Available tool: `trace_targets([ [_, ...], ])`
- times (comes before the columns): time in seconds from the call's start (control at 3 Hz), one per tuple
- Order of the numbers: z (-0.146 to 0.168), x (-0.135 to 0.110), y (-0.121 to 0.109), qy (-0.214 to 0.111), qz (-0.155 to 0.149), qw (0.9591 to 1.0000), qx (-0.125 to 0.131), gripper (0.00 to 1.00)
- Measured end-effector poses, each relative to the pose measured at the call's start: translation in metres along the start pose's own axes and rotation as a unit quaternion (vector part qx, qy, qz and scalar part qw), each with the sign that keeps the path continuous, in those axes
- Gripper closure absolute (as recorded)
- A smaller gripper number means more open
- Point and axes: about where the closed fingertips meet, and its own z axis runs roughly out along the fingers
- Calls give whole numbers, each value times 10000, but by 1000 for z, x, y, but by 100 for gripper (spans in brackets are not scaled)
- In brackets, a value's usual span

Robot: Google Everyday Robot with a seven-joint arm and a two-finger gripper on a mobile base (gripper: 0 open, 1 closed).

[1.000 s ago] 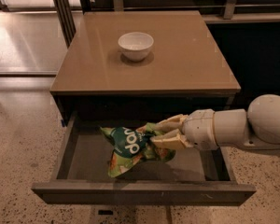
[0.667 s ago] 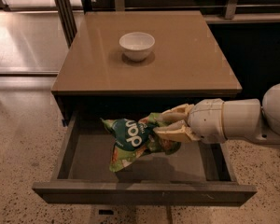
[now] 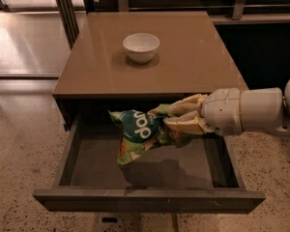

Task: Pick green rice chip bag from top drawer and place on counter

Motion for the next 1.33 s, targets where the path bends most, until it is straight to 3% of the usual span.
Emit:
trace_targets([
  [0.33, -28, -44, -28, -36, -386, 9991, 155, 100],
  [0.67, -49, -68, -60, -13, -612, 9974, 392, 100],
  [1.33, -71, -77, -134, -79, -656, 9912, 1144, 100],
])
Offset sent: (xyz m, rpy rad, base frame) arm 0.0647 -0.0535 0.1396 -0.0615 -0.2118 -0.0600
